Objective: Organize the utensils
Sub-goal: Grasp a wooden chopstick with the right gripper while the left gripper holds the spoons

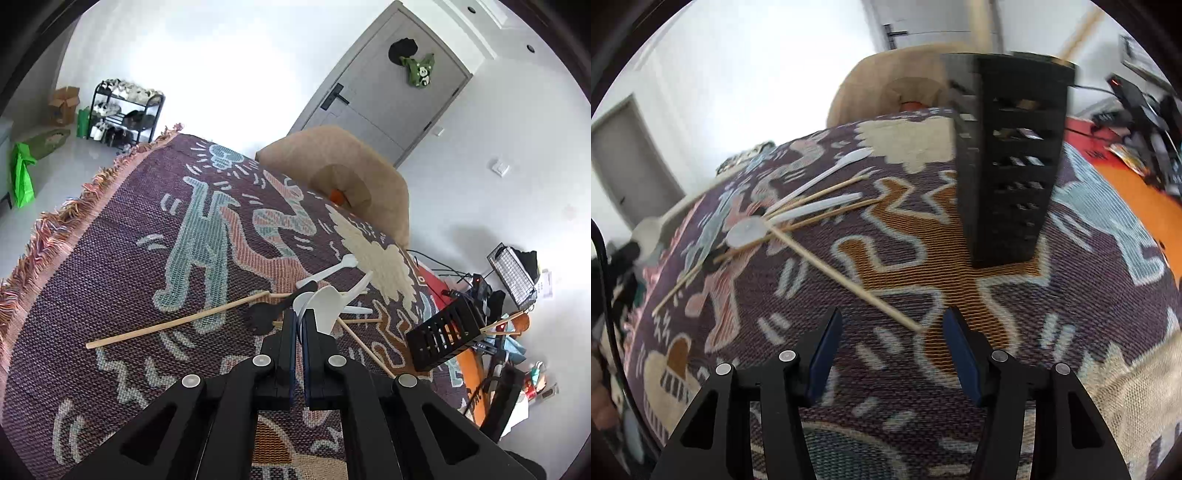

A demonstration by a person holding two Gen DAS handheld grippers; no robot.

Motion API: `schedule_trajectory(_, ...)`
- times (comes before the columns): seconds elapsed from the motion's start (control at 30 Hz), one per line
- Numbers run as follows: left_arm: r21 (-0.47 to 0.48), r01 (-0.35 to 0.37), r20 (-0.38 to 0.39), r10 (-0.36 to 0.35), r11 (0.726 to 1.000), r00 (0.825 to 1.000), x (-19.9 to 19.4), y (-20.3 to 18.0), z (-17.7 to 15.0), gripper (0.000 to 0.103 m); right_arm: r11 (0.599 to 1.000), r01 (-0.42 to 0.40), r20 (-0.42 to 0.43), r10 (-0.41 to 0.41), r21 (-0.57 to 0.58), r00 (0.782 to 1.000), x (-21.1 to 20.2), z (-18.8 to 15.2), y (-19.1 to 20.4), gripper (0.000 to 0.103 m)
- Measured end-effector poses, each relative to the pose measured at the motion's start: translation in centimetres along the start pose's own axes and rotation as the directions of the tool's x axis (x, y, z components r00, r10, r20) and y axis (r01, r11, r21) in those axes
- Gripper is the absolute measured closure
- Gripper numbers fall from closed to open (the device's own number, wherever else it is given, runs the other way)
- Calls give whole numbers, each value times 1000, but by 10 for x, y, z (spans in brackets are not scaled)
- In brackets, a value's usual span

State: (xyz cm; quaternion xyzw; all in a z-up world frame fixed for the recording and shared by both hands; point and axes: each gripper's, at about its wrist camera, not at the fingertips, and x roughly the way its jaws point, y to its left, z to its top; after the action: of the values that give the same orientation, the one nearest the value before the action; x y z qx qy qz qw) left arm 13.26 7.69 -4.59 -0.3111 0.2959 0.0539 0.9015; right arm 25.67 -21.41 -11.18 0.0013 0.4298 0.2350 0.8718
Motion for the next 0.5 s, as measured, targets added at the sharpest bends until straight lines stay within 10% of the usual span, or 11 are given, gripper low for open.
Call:
schedule_trajectory(0.17,-5,3,5,-3,1000,1000,-4,4,1,101,996,-29,-22,27,-90,999,2,-5,17,94)
schedule_trajectory(0.5,12,3,21,-3,1000,1000,-15,5,2,101,984,-155,40,159,-91,986,-25,-22,24,99)
